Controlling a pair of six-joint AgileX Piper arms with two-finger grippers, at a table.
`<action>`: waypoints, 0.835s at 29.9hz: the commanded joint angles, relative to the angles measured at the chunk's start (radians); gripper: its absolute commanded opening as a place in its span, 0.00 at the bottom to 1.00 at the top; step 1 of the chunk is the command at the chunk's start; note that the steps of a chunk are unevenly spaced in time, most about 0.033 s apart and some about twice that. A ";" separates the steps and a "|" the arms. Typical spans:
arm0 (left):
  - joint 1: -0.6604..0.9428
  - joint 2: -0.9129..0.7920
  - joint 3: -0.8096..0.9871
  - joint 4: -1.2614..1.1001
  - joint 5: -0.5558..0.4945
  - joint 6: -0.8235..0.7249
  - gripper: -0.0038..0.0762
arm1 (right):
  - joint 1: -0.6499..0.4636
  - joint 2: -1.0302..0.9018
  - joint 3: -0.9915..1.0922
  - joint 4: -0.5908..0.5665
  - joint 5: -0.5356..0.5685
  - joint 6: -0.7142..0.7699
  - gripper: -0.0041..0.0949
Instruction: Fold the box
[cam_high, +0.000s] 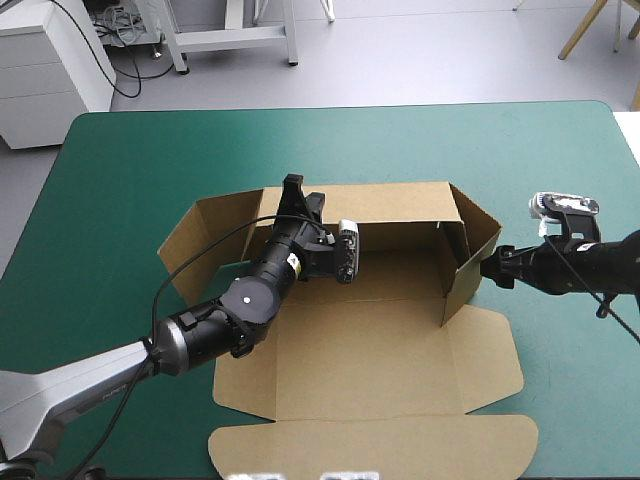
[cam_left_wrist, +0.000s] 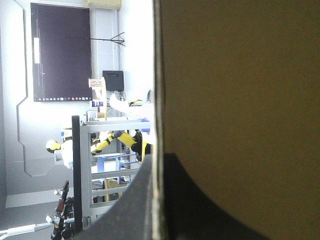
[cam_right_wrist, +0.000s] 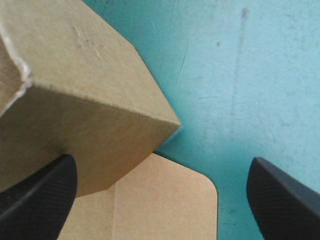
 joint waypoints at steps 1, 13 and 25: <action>0.001 -0.038 -0.028 0.107 0.031 -0.013 0.04 | 0.005 -0.042 0.038 0.131 -0.109 -0.131 0.88; 0.001 -0.038 -0.028 0.107 0.031 -0.013 0.04 | 0.268 -0.040 0.095 0.128 -0.317 -0.260 0.88; 0.001 -0.038 -0.028 0.107 0.031 -0.013 0.04 | 0.509 -0.040 0.099 -0.203 -0.500 0.095 0.88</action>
